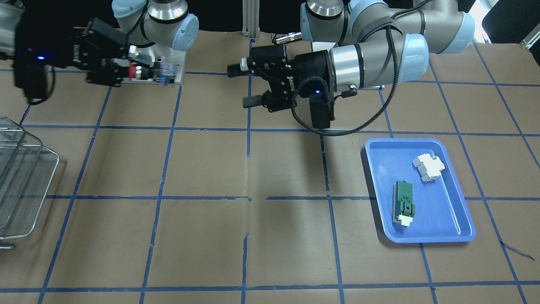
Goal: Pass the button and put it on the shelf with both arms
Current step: 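Open and withdraw the left gripper while the right carries the button toward the racks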
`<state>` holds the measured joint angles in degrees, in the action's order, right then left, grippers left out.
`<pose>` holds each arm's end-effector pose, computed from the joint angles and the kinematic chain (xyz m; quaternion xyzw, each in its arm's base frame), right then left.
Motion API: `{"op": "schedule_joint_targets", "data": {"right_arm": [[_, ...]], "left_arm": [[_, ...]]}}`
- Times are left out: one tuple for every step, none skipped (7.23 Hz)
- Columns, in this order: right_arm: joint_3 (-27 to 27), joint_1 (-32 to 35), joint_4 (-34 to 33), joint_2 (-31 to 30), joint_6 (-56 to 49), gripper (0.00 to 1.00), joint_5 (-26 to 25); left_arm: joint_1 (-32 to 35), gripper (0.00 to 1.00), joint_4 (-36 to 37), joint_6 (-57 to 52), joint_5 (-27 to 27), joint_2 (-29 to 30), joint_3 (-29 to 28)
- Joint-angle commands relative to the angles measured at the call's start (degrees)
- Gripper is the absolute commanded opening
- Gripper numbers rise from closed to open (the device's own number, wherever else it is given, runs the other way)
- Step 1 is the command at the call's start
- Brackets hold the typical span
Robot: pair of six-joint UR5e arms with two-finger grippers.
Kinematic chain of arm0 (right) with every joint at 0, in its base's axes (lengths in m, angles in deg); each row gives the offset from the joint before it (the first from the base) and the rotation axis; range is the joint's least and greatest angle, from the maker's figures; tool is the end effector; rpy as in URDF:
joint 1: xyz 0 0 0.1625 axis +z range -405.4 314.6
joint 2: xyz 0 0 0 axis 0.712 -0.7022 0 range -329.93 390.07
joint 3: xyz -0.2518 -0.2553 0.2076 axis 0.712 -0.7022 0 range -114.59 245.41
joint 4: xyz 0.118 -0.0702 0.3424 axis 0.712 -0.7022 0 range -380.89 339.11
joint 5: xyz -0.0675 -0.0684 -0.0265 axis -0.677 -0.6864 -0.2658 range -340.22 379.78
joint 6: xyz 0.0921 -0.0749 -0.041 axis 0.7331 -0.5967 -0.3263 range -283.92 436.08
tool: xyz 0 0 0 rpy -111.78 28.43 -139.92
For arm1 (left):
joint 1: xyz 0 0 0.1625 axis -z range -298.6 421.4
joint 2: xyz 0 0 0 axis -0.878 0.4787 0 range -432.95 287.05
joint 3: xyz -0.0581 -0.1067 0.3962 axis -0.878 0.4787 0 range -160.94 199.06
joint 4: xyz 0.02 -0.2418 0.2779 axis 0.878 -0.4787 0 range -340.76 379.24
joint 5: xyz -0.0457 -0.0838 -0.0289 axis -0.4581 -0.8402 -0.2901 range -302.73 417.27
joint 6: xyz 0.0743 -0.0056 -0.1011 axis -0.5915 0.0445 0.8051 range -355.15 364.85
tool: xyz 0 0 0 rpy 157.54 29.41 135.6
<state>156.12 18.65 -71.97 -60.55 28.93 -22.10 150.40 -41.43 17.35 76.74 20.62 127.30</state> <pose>0.0445 -0.4266 0.4484 -0.0245 0.8711 0.0160 0.4902 -0.2439 -0.4539 0.4198 0.0582 -0.8135 -0.0045 0.5786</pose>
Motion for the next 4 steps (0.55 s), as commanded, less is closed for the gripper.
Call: {"op": "schedule_joint_targets", "data": {"right_arm": [[-0.9, -8.6, -18.6, -0.3, -0.5, 0.33, -14.9], [-0.7, -9.6, -26.1, -0.3, -1.1, 0.30, -21.9], [-0.6, -11.2, -32.2, 0.0, -4.1, 0.30, -26.7], [-0.5, -12.5, -37.6, 0.3, -8.3, 0.30, -31.3]], "left_arm": [[-3.8, 1.00, -0.5, 1.2, 19.1, 0.2, -1.4], [-3.8, 1.00, -4.7, 1.2, 28.8, 0.1, -2.8], [-3.9, 1.00, -10.2, 0.3, 37.1, -0.1, -6.1], [-3.5, 1.00, -15.8, 0.2, 48.2, -0.1, -10.4]]}}
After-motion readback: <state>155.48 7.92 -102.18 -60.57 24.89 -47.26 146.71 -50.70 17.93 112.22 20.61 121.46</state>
